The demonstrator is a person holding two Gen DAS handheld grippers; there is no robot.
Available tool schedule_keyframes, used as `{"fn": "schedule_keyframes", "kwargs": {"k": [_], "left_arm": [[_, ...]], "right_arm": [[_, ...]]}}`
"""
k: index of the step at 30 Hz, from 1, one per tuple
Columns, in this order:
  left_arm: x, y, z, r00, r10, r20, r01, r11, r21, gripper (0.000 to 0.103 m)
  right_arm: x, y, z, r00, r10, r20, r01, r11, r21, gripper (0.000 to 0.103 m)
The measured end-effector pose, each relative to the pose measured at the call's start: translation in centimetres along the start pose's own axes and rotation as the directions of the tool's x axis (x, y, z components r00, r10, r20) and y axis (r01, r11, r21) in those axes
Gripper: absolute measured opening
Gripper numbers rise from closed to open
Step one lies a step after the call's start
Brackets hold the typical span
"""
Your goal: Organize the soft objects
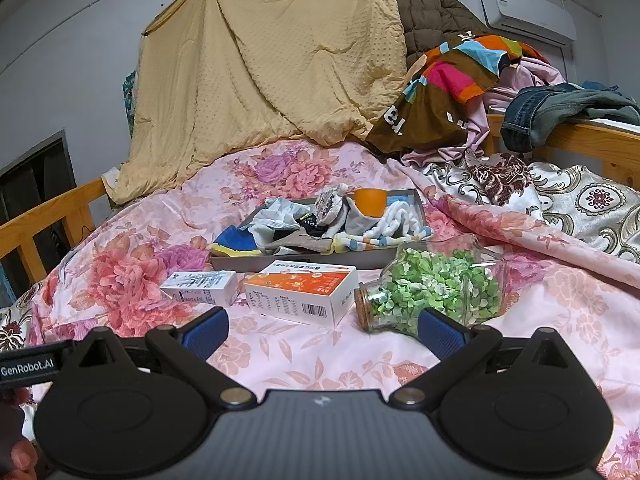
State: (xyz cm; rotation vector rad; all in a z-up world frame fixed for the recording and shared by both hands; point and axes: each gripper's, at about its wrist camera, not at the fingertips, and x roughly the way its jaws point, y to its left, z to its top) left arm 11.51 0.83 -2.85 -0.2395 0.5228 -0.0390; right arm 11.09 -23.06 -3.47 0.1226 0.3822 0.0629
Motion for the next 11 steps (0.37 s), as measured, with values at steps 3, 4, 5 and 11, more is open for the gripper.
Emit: {"fn": "schedule_keyframes", "kwargs": {"k": [3, 4, 5, 11], "left_arm": [[-0.06, 0.06, 0.12, 1.0, -0.007, -0.001, 0.007, 1.0, -0.015, 0.102], [-0.06, 0.05, 0.14, 1.0, -0.006, -0.001, 0.006, 1.0, -0.017, 0.102], [-0.06, 0.05, 0.13, 1.0, -0.008, 0.001, 0.008, 1.0, -0.014, 0.102], [-0.13, -0.05, 0.04, 1.0, -0.006, -0.001, 0.006, 1.0, -0.006, 0.102]], "right_arm": [[0.07, 0.03, -0.05, 1.0, -0.002, -0.005, 0.002, 1.0, 0.001, 0.103], [0.06, 0.02, -0.03, 1.0, -0.002, -0.005, 0.002, 1.0, 0.003, 0.103], [0.05, 0.01, -0.02, 1.0, -0.001, -0.003, 0.001, 1.0, 0.004, 0.103], [0.13, -0.06, -0.01, 1.0, 0.001, -0.014, -0.001, 1.0, 0.0, 0.103]]}}
